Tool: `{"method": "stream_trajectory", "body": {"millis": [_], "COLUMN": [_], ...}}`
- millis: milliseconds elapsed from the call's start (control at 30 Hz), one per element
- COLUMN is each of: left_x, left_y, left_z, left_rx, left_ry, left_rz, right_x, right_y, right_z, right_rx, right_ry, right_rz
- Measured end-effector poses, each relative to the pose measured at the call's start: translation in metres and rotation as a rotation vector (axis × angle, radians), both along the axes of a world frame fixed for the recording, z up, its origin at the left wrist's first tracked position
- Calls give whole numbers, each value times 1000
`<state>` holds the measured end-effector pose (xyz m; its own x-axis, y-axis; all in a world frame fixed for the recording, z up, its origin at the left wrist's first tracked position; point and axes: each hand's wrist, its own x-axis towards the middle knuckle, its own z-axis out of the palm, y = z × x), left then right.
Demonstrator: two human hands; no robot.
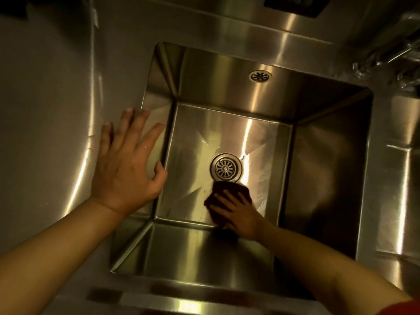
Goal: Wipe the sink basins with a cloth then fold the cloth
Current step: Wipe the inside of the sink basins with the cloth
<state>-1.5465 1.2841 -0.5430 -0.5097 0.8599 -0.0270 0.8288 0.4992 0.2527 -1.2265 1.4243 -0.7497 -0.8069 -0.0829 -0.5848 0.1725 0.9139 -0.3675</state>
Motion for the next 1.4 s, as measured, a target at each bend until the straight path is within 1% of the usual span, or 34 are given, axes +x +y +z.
{"method": "stream_trajectory", "body": {"millis": [133, 233, 333, 400, 467, 567, 667, 767, 833, 933, 1033, 1100, 1200, 1267, 1333, 1400], "left_x": [0, -1, 0, 1, 1, 2, 1, 0, 0, 1, 1, 1, 1, 0, 0, 0], "left_y": [0, 0, 0, 1, 1, 2, 2, 2, 2, 3, 3, 3, 4, 4, 3, 2], "left_z": [2, 5, 6, 7, 7, 4, 1, 0, -1, -1, -1, -1, 0, 0, -1, -1], "left_rx": [24, 19, 7, 4, 1, 7, 19, 22, 40, 36, 24, 15, 13, 12, 13, 21], "left_ry": [-32, -48, -35, -29, -24, 4, 10, 3, -17, -11, 10, 14, 20, 20, 13, 11], "left_rz": [22, 33, 43, 39, 43, 45, 61, 106, 148, 168, 159, 158, 157, 156, 156, 157], "right_x": [-55, -106, -155, -176, -186, -175, -132, -76, -44, -10, 10, 8, -21, -50, -83, -121], "right_y": [-41, -49, -25, 5, 42, 97, 133, 137, 121, 78, 30, 6, -17, -29, -41, -44], "right_z": [-16, -28, -35, -35, -32, -28, -25, -18, -13, -3, 3, 1, -7, -13, -19, -24], "right_rx": [-59, -63, 1, 52, 55, 78, 101, 130, 157, 145, 110, 64, 12, -34, -45, -36], "right_ry": [73, 150, 215, 241, 269, 276, 249, 220, 169, 66, 0, -17, 21, 74, 144, 203], "right_rz": [133, 109, -13, -147, -323, -524, -695, -909, -951, -790, -535, -349, -106, 2, 40, 30]}}
